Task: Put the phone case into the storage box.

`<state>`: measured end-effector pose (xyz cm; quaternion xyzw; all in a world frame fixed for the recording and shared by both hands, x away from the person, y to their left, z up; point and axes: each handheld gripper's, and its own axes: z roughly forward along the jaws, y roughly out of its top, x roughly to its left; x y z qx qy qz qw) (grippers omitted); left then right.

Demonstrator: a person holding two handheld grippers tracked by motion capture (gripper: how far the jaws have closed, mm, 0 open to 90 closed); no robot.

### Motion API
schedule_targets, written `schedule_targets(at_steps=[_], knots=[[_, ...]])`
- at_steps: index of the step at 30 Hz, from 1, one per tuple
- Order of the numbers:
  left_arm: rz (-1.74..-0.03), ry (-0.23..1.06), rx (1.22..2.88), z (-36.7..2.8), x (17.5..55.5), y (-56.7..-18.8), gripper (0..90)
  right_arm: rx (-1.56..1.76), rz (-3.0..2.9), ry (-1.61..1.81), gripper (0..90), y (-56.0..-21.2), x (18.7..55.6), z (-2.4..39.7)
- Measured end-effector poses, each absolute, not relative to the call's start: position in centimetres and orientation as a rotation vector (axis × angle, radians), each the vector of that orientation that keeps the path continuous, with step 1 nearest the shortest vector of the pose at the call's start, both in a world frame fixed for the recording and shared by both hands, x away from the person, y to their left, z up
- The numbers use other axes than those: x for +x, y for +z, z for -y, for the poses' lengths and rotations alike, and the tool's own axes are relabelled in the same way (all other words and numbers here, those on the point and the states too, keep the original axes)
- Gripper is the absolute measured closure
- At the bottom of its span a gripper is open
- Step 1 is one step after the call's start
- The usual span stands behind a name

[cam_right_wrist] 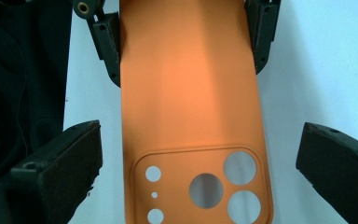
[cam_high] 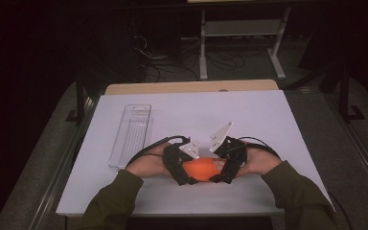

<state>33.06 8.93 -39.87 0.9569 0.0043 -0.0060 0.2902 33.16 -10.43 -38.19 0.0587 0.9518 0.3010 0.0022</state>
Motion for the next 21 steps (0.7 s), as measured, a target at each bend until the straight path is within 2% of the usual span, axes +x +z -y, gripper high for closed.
schedule_targets(at_steps=[21], knots=[[-0.304,0.047,2.505,-9.5,33.5,-40.1,15.8,0.354,-2.885,0.996,0.0,-37.3,33.8,12.7]])
